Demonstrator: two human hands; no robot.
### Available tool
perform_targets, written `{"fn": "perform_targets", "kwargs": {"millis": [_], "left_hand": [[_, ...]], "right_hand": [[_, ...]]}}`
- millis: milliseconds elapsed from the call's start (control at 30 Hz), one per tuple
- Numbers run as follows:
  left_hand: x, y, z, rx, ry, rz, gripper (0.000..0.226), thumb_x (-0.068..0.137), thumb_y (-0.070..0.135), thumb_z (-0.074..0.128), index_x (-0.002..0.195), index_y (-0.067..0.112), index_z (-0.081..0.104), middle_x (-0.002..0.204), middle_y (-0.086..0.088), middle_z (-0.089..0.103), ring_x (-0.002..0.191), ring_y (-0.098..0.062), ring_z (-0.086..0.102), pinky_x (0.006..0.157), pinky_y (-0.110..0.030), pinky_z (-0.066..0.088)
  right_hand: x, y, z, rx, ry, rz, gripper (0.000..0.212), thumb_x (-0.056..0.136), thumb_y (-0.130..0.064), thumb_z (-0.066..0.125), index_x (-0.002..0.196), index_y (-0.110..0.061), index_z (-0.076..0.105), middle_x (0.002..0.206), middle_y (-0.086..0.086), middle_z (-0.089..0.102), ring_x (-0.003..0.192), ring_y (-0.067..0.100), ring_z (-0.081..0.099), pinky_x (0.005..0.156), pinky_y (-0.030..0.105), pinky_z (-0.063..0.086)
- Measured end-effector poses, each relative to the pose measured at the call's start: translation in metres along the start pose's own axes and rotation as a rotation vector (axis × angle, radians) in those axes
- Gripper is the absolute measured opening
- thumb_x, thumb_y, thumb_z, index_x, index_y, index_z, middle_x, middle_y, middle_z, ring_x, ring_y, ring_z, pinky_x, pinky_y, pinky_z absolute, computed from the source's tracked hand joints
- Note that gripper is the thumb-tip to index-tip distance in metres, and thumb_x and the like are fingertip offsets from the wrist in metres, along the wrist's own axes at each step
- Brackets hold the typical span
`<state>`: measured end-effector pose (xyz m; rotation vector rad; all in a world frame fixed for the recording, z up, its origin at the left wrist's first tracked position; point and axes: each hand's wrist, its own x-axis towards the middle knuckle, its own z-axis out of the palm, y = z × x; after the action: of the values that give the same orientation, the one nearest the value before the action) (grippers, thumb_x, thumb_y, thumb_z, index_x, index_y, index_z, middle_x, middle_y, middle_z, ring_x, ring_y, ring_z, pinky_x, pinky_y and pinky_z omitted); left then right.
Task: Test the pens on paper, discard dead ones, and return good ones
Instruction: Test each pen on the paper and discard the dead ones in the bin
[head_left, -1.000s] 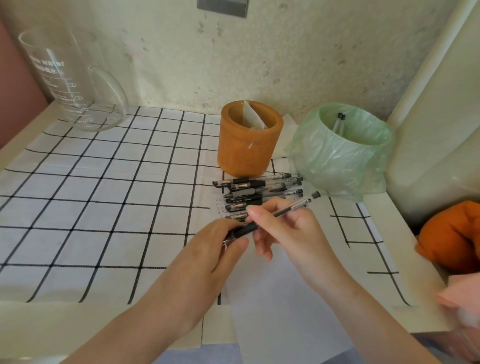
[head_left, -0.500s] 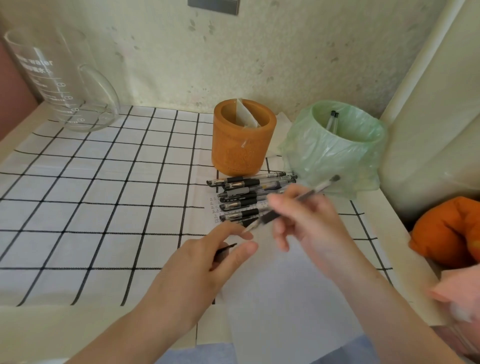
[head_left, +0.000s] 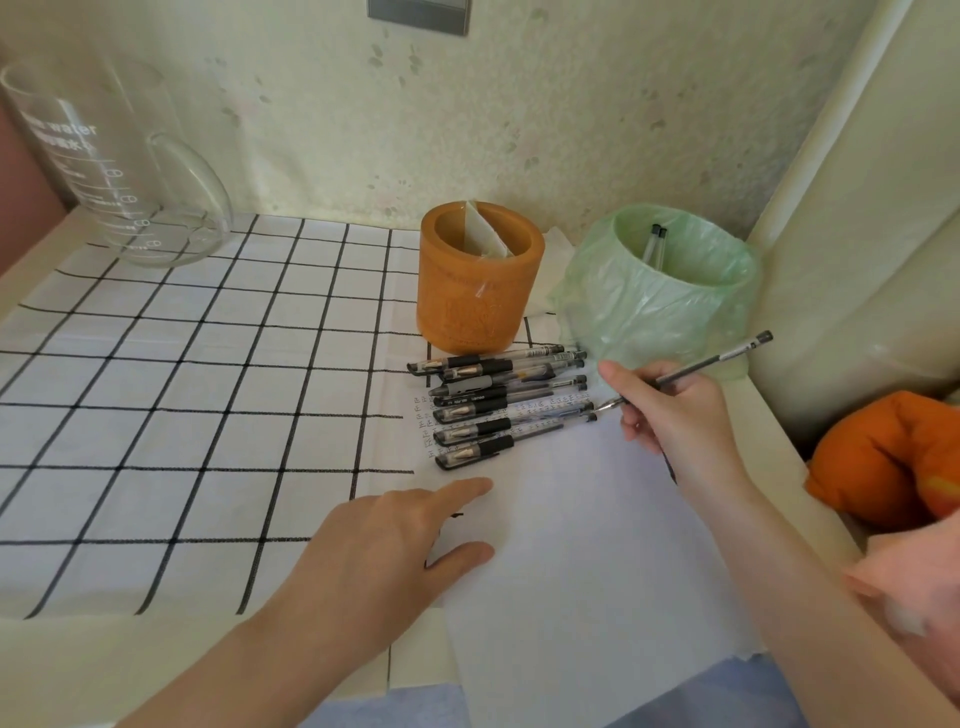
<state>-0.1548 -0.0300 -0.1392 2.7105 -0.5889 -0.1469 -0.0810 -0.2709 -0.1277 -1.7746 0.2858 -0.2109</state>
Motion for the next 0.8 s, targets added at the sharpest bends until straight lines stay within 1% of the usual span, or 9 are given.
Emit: {"fn": "perform_targets", "kwargs": {"millis": [133,233,333,400,467,533,633,667,800], "left_hand": [[0.001,0.003,-0.002,0.031,-0.034,0.007,0.055,0.089,0.061,0.032,0.140,0.052,0.013,0.111,0.011,0.058,0.098,-0.009,0.056,0.068,-0.019,0.034],[0.002,0.004,-0.003,0.008,0.064,0.029,0.053,0.089,0.060,0.033,0.139,0.051,0.018,0.106,0.011,0.060,0.094,-0.008,0.058,0.066,-0.019,0.034],[0.011,-0.002,0.001,0.098,0.191,0.156,0.041,0.082,0.049,0.060,0.122,0.042,0.055,0.068,0.012,0.064,0.056,-0.005,0.061,0.045,-0.017,0.033],[0.022,-0.002,0.008,0.121,0.212,0.196,0.031,0.082,0.045,0.054,0.107,0.034,0.067,0.053,0.012,0.059,0.039,-0.008,0.055,0.035,-0.016,0.031],[0.035,-0.001,0.013,0.155,0.214,0.207,0.038,0.081,0.041,0.038,0.102,0.031,0.069,0.050,0.010,0.057,0.038,-0.012,0.054,0.035,-0.017,0.029],[0.045,0.002,0.016,0.213,0.239,0.203,0.038,0.082,0.040,0.037,0.099,0.030,0.069,0.050,0.008,0.057,0.038,-0.014,0.055,0.035,-0.019,0.029],[0.051,0.003,0.017,0.260,0.279,0.197,0.023,0.078,0.038,0.064,0.097,0.028,0.071,0.047,0.007,0.057,0.035,-0.016,0.054,0.035,-0.019,0.028],[0.052,0.003,0.017,0.266,0.264,0.175,0.027,0.072,0.036,0.072,0.097,0.026,0.071,0.046,0.006,0.057,0.033,-0.016,0.053,0.035,-0.019,0.028],[0.056,0.005,0.018,0.302,0.237,0.100,0.036,0.071,0.033,0.074,0.105,0.023,0.068,0.039,0.003,0.053,0.029,-0.018,0.048,0.035,-0.020,0.020]], "right_hand": [[0.006,0.015,0.005,-0.015,0.071,-0.077,0.037,0.081,-0.025,0.074,0.053,-0.010,0.054,0.041,0.000,0.050,0.038,0.014,0.044,0.045,0.019,0.037],[0.008,0.021,0.009,-0.056,0.142,-0.127,0.049,0.083,-0.026,0.072,0.047,-0.005,0.047,0.037,-0.002,0.045,0.040,0.014,0.040,0.049,0.018,0.037],[0.010,0.024,0.011,-0.059,0.194,-0.130,0.049,0.085,-0.022,0.069,0.047,-0.008,0.042,0.037,-0.004,0.039,0.041,0.013,0.035,0.046,0.018,0.033],[0.011,0.025,0.012,-0.052,0.215,-0.129,0.046,0.087,-0.018,0.066,0.049,-0.009,0.041,0.041,0.001,0.039,0.041,0.011,0.033,0.044,0.017,0.031],[0.011,0.026,0.013,-0.044,0.232,-0.135,0.040,0.087,-0.014,0.064,0.054,-0.007,0.042,0.044,0.004,0.038,0.040,0.011,0.032,0.043,0.017,0.031],[0.010,0.027,0.013,-0.039,0.237,-0.131,0.035,0.087,-0.013,0.062,0.058,-0.005,0.045,0.046,0.004,0.038,0.040,0.010,0.032,0.042,0.018,0.030],[0.010,0.027,0.013,-0.053,0.230,-0.126,0.032,0.087,-0.012,0.062,0.059,-0.004,0.046,0.046,0.004,0.038,0.039,0.008,0.031,0.041,0.016,0.030],[0.010,0.027,0.013,-0.054,0.229,-0.127,0.033,0.087,-0.012,0.062,0.058,-0.005,0.046,0.046,0.004,0.038,0.039,0.008,0.031,0.041,0.016,0.030],[0.011,0.028,0.014,-0.064,0.233,-0.139,0.033,0.086,-0.012,0.062,0.058,-0.005,0.046,0.051,0.011,0.039,0.047,0.015,0.032,0.043,0.020,0.029]]}}
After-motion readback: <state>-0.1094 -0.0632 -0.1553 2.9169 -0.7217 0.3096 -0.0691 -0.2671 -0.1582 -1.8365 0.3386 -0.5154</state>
